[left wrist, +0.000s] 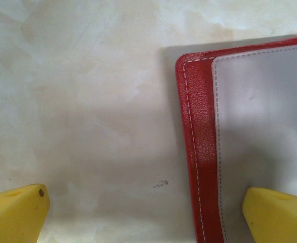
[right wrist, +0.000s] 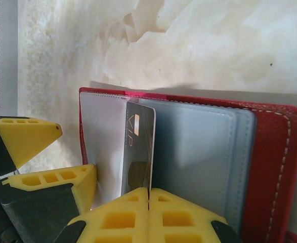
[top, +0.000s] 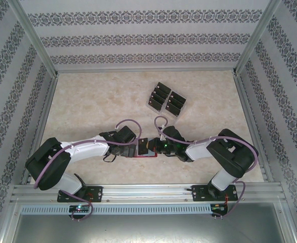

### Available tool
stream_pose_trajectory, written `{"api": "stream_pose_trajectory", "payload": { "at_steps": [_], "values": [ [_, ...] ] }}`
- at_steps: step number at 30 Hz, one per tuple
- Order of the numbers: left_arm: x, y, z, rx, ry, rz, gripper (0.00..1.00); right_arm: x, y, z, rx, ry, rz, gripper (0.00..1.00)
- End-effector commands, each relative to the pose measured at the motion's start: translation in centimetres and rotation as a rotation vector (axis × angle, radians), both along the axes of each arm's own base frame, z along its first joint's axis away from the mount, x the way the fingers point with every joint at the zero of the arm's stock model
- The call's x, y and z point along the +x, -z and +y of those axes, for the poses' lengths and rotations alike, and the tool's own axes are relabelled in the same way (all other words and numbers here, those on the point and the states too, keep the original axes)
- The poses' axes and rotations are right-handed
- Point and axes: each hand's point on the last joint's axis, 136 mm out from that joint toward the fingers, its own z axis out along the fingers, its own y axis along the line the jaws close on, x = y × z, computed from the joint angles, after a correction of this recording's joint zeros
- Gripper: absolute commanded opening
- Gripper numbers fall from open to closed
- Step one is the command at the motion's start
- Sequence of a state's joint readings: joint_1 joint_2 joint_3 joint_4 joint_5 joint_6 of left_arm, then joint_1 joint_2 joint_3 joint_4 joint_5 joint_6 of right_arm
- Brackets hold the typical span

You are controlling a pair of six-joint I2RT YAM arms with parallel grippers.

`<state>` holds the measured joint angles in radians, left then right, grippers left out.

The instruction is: Put the credit cards into the card holder

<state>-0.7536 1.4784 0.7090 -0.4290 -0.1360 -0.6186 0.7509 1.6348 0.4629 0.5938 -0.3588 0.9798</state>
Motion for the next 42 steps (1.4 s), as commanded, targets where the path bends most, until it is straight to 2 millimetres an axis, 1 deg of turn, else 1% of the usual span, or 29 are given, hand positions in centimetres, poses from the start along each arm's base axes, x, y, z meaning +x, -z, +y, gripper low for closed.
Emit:
{"api": "stream_pose_trajectory", "payload": {
  "at_steps": [1,11,21,31,35,37,40,42],
  "values": [
    [-1.6,1.9,1.4,0.069,-0.004,0.056,1.0,-0.4,0.9,0.1,-0.03,-0.005,0.011,0.0],
    [-1.6,2.0,1.3,0.066,-0.005,0.058,1.0,-0.3,1.2,0.7,-0.003,0.006,0.027,0.0],
    [-1.7,2.0,1.3,0.069,-0.004,0.059,1.0,-0.5,1.2,0.5,-0.008,0.01,0.029,0.0],
    [-1.6,2.0,1.1,0.066,-0.001,0.059,1.0,-0.8,1.5,1.5,-0.005,-0.011,0.045,0.0],
    [-1.6,2.0,1.2,0.066,-0.003,0.06,1.0,-0.8,1.2,1.4,-0.005,-0.01,0.041,0.0],
    [-1.6,1.7,1.2,0.067,-0.007,0.055,1.0,-0.8,0.7,1.4,-0.002,-0.013,0.037,0.09],
    [-1.5,1.1,1.7,0.078,-0.021,0.039,1.0,-0.8,-0.4,1.3,0.003,-0.017,0.022,0.27],
    [-1.4,0.6,2.0,0.087,-0.029,0.029,1.0,-0.7,-1.2,1.1,0.002,-0.014,0.013,0.37]
  ]
}}
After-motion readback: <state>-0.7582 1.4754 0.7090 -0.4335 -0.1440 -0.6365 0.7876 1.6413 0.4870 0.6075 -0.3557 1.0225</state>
